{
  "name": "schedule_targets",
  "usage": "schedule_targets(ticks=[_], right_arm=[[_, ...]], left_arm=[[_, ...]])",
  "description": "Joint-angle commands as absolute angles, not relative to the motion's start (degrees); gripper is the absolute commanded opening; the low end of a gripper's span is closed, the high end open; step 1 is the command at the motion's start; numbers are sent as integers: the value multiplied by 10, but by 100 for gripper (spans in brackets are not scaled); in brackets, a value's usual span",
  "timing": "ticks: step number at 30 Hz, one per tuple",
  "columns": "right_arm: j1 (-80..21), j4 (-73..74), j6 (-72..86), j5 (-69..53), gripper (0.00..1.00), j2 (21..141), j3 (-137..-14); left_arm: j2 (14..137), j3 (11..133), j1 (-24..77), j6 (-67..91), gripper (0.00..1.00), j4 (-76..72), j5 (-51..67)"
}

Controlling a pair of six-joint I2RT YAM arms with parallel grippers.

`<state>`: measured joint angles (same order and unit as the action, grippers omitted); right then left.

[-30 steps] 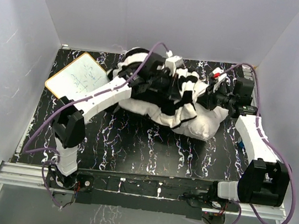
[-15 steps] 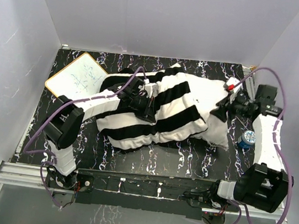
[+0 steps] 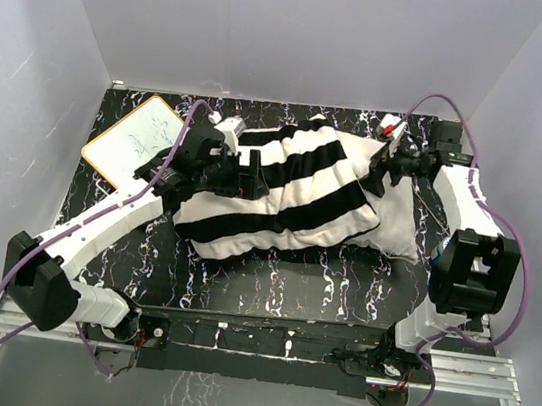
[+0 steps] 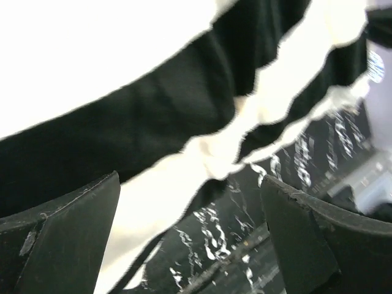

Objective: Put the pillow into the pillowcase
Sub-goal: Stuff the pillow into the pillowcase.

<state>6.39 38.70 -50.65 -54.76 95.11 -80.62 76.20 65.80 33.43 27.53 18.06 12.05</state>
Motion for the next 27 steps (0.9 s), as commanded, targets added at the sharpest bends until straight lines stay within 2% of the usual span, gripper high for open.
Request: schedule_targets(ticks=[1, 6, 7, 8, 10, 11, 12, 15, 19, 24, 25, 27], right_arm=[[44, 349, -519, -511, 83, 955, -786], [26, 360, -537, -522, 40, 926, -719], [22, 353, -532, -524, 32, 912, -702], [19, 344, -525, -523, 24, 899, -685], [12, 328, -508, -524, 14, 874, -653], [8, 322, -501, -524, 12, 864, -639], [4, 315, -488, -523, 11, 852, -625], [-26, 286, -456, -524, 8, 821, -588], [-79, 211, -371, -513, 8, 776, -551], [-107, 115, -233, -458, 8, 751, -585], [-100, 91, -214, -446, 8, 748, -586], [-83, 72, -195, -433, 8, 746, -577]], left_arm=[[765, 671, 329, 288, 97, 253, -73], [898, 752, 326, 263, 97, 271, -77], [922, 764, 326, 260, 92, 269, -74], [940, 775, 325, 259, 82, 268, -66], [964, 793, 325, 263, 44, 258, -35], [970, 803, 324, 266, 29, 254, -20], [975, 814, 326, 266, 18, 249, -8], [983, 859, 327, 270, 0, 243, 35], [1028, 971, 344, 267, 0, 239, 138], [1137, 1138, 441, 233, 0, 284, 235], [1147, 1130, 455, 238, 0, 285, 255], [1131, 1030, 468, 257, 0, 257, 273]])
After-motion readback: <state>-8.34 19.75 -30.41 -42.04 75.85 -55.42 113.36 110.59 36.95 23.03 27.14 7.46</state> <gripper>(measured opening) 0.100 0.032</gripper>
